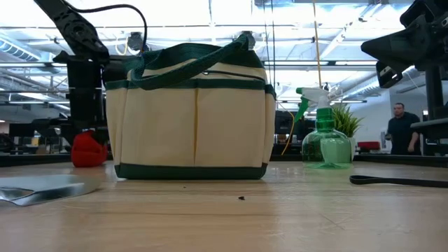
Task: Pick & Place Garden tools in Gardening bag
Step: Put the gloves into the gardening bag
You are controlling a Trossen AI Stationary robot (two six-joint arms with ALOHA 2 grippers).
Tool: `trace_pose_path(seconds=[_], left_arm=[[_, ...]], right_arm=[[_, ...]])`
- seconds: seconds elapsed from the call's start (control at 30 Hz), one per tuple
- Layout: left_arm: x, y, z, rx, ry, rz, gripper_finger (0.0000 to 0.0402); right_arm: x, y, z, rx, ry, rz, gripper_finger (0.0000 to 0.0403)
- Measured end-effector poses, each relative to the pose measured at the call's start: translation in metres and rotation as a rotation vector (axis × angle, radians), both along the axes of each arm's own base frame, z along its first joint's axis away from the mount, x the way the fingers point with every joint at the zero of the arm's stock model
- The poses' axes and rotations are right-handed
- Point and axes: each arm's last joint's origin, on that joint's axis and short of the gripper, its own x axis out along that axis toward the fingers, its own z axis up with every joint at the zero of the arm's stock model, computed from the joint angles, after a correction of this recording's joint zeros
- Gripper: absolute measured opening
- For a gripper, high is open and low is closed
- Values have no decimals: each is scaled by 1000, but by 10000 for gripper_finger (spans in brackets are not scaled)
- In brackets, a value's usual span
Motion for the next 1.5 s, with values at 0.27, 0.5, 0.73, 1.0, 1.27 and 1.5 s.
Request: trace_pose_path(seconds=[0.27,0.5,0.73,1.0,1.27,1.5], left_arm=[[-8,-3,38,112,-200,-72,78],[-4,-16,99,371,-641,-302,78],[-2,-38,152,690,-988,-571,78],[3,-60,170,823,-1133,-738,78],[6,-77,185,886,-1317,-836,78],[3,-92,202,971,-1539,-982,78]], right_arm=[[0,0,0,0,0,0,0],[0,0,0,0,0,0,0],[0,0,0,0,0,0,0],[0,0,0,0,0,0,0],[0,0,0,0,1,0,0],[0,0,0,-1,2,0,0]])
